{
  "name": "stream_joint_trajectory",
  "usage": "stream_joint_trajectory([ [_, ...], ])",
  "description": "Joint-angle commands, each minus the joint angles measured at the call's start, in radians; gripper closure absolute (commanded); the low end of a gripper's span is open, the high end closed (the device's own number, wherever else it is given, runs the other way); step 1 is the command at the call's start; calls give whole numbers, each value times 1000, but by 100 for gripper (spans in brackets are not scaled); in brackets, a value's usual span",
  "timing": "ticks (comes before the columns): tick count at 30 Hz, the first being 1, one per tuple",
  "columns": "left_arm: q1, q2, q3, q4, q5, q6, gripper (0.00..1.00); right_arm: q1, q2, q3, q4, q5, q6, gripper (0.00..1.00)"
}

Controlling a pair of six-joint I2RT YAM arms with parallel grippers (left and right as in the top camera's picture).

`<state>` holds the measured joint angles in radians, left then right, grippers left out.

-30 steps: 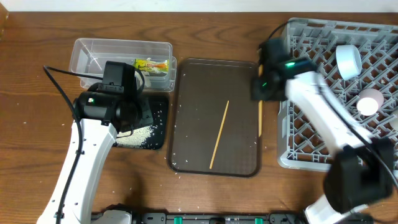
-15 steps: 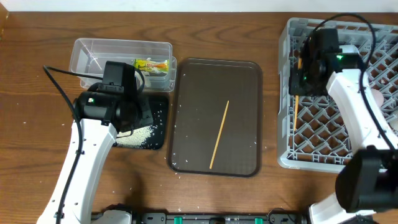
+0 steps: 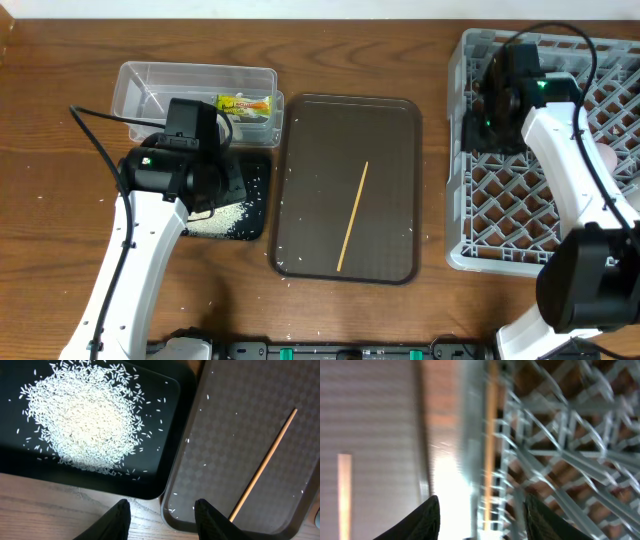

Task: Sort waste into correct bins and load items into the dishwasher rack
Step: 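Carry the chopstick with the right gripper and stand it in the rack, then reach the right gripper back and grasp the second chopstick, then carry the second chopstick with the right gripper into the rack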

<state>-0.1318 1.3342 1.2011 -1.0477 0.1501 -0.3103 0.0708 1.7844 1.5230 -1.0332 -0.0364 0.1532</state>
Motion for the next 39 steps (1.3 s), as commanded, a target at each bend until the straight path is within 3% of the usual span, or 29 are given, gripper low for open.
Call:
stream_joint_trajectory([
  [1, 4, 5, -6, 0, -9, -1, 55, 87, -45, 38, 20, -102, 36, 46],
  [6, 4, 5, -6, 2, -10, -1, 55, 236, -10, 10, 37, -93, 104, 50],
  [12, 4, 5, -6, 6, -10, -1, 55, 396, 80, -42, 13, -58, 297, 49],
  [22, 4, 5, -6, 11, -10, -1, 55, 583, 303, -53, 22, -58, 394, 47],
  [28, 4, 5, -6, 11, -10, -1, 55, 600, 378, -53, 30, -56, 438, 67],
  [31, 4, 5, -6, 11, -10, -1, 55, 574, 370, -50, 36, -24, 437, 91],
  [33, 4, 5, -6, 11, -10, -1, 55, 541, 359, -37, 35, -10, 432, 98],
  [39, 4, 5, -6, 11, -9, -1, 55, 373, 270, 58, 23, -14, 302, 99],
])
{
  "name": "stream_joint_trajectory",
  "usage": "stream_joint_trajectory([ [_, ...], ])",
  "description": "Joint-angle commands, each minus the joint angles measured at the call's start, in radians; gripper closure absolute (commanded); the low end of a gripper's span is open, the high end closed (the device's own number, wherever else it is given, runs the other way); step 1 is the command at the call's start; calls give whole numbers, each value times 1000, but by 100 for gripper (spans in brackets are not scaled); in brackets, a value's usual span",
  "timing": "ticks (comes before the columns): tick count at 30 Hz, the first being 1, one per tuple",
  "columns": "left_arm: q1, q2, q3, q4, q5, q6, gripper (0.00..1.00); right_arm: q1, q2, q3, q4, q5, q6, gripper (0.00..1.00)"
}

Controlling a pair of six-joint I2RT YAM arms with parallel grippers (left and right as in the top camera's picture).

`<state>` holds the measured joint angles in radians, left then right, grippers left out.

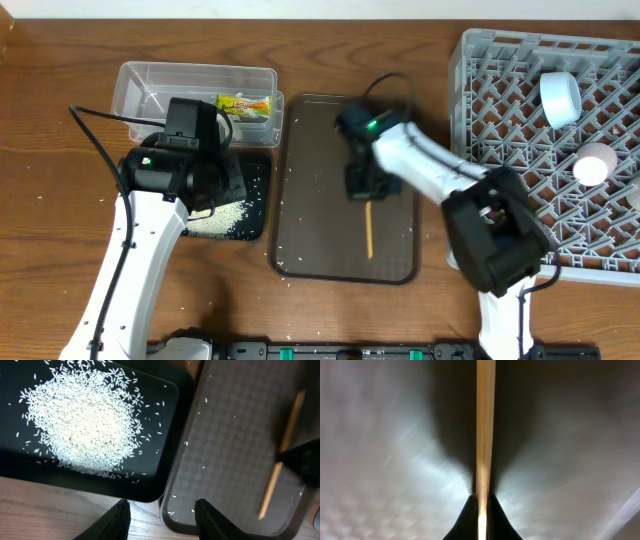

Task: Sort waste into correct bins and load items into the dishwasher rack
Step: 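Carry the second chopstick with the right gripper into the rack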

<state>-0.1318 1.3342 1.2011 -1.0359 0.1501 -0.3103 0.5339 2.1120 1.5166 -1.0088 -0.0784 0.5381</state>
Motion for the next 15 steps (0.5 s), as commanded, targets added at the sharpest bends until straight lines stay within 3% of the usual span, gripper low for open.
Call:
stream_joint_trajectory([
  [1, 4, 5, -6, -1, -10, -1, 55, -125, -85, 89, -5, 17, -132, 99],
  [7, 4, 5, -6, 1, -9, -1, 55, -306, -237, 210, -58, -26, -344, 99],
  [15, 4, 5, -6, 1, -9, -1, 55, -477, -288, 190, -130, -24, -369, 98],
])
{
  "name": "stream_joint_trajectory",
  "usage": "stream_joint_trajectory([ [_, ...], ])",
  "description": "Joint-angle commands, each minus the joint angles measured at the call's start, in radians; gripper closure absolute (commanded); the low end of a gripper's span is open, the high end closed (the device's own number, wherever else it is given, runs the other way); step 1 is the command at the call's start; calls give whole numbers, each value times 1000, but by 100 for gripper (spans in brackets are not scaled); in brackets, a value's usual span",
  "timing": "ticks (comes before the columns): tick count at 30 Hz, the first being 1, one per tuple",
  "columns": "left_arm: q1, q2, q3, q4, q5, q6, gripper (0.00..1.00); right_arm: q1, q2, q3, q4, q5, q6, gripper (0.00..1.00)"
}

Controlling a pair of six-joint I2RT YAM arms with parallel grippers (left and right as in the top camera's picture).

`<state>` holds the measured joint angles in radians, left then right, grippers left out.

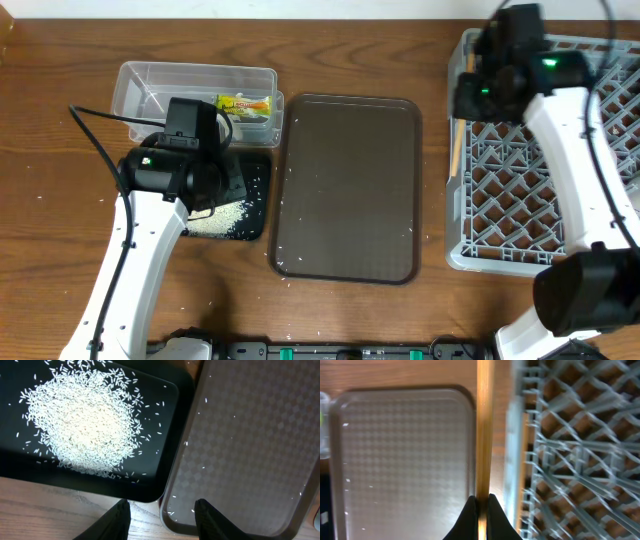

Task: Sort waste into correct bins and load items into the dishwasher rack
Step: 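Carry the second chopstick with the right gripper into the rack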

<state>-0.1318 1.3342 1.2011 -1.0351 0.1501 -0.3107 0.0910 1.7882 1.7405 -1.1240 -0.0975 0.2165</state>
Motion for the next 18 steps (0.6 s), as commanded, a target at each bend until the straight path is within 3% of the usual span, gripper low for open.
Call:
stream_joint_trajectory([
  [1, 4, 5, -6, 0, -9, 0, 55, -45, 38, -48, -20, -4, -56, 98],
  [14, 4, 5, -6, 0, -9, 0, 55, -73, 47, -273, 115, 93, -77, 95],
  [18, 4, 5, -6, -1, -9, 0, 55, -73, 42, -252, 133, 93, -84, 70],
])
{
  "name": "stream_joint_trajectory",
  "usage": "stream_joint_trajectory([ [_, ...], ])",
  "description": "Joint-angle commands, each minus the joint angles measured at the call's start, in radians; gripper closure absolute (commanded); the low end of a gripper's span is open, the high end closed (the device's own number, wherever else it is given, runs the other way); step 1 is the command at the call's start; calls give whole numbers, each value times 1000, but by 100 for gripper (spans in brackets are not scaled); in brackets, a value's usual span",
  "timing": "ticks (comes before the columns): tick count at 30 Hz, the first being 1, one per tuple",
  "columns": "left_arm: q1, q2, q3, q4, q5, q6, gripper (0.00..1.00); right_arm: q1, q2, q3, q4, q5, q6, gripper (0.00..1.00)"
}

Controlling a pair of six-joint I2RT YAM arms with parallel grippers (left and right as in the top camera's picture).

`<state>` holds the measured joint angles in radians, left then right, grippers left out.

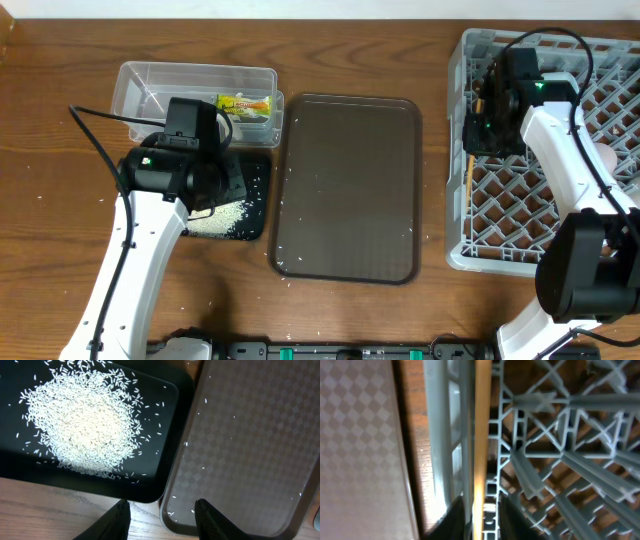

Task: Sort waste into correct bins and load items into the dishwasher rack

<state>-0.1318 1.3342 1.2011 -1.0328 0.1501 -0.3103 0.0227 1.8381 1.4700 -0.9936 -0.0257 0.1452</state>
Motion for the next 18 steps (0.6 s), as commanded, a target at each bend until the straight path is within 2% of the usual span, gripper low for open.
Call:
stream_joint_trajectory([
  [1, 4, 5, -6, -3, -9, -1, 49, -5, -10, 31, 1, 21, -12, 65],
  [3, 4, 5, -6, -3, -9, -1, 39, -5, -19, 63, -5, 20, -12, 56],
  [6, 4, 5, -6, 19, -9, -1, 31, -5, -40, 113, 13, -20, -12, 20],
  [8, 4, 5, -6, 53, -9, 1, 27, -5, -45, 135, 42, -47, -13, 16],
  [13, 5, 5, -6, 106, -10, 69, 25, -15, -45, 149, 83, -69, -27, 1],
  [18, 39, 1, -6, -16, -18, 74, 25, -52, -74, 148, 5, -72, -27, 1],
])
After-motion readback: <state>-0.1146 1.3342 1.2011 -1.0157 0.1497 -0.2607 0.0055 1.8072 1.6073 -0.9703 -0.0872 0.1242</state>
